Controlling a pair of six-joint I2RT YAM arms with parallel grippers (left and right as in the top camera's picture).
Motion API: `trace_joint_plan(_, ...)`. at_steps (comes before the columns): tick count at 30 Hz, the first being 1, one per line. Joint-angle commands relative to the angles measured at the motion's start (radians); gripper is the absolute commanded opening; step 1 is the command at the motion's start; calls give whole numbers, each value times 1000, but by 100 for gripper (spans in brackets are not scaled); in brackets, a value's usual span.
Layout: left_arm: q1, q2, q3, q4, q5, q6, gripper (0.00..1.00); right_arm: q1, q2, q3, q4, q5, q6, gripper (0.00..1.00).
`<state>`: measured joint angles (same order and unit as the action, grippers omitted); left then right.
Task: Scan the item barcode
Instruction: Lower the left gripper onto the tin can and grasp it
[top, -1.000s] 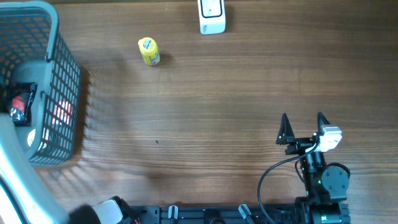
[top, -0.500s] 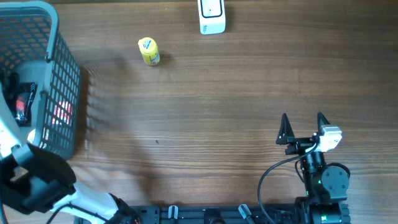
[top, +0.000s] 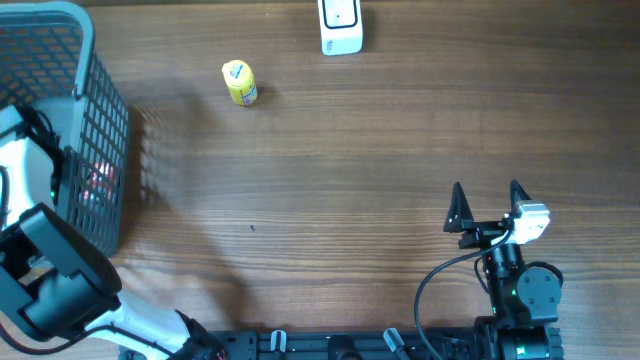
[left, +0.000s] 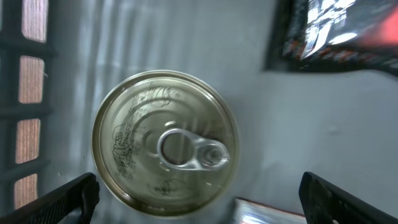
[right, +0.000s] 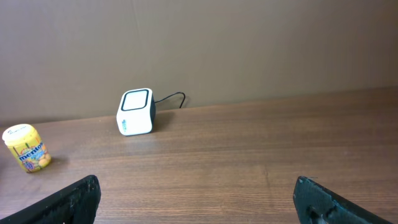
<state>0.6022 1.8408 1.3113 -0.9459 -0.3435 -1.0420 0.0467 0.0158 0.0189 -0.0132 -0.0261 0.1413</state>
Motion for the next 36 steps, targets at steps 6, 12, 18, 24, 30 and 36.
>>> trace_joint_plan(6, -4, 5, -56, 43, -5, 11, 100, 2, -2, -8, 5, -13, -4, 100)
trace_joint_plan(12, -3, 5, -106, 114, -5, 35, 100, 2, -2, -8, 5, -13, -4, 100)
trace_joint_plan(18, -3, 5, -177, 200, -9, 73, 100, 2, -2, -8, 5, -13, -5, 100)
trace_joint_plan(24, -2, 5, -180, 217, -40, 73, 100, 2, -2, -8, 5, -13, -4, 100)
trace_joint_plan(30, 17, 5, -180, 232, -42, 70, 100, 2, -2, -8, 5, -13, -4, 100)
trace_joint_plan(36, 36, 5, -180, 233, -42, 65, 100, 2, -2, -8, 5, -13, -4, 100)
